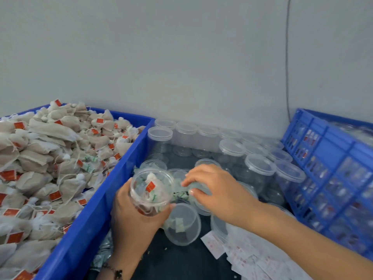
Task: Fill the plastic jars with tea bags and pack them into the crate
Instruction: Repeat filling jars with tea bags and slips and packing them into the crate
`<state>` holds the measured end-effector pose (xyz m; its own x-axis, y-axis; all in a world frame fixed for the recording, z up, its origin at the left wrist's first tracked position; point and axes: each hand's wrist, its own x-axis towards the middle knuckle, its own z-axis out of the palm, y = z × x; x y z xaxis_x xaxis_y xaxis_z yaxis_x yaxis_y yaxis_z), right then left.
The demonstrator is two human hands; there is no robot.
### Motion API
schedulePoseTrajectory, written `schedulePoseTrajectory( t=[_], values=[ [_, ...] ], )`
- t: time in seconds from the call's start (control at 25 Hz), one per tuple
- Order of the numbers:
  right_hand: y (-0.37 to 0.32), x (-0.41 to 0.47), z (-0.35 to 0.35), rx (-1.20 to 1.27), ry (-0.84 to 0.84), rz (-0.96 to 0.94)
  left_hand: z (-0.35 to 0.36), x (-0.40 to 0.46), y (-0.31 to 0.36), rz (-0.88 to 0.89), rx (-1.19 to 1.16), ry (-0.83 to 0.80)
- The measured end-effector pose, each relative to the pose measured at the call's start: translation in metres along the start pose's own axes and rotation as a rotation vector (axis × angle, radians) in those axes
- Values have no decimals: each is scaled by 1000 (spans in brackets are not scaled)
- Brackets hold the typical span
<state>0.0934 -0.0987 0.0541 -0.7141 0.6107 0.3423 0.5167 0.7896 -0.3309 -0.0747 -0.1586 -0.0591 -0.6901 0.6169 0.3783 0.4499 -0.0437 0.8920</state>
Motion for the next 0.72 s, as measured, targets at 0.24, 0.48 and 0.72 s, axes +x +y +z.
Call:
schedulePoseTrajectory(
  t=[0.24, 0.48, 0.72],
  values=[
    [74, -121, -48, -138, -36, 401, -4, -15, 31, 62, -43, -33],
    [100, -188, -67, -142, -74, 602, 14, -53, 83, 165, -85, -123],
    [94, -203, -57, -186, -148, 592, 57, -108, 119, 91, -270, -319]
  ],
)
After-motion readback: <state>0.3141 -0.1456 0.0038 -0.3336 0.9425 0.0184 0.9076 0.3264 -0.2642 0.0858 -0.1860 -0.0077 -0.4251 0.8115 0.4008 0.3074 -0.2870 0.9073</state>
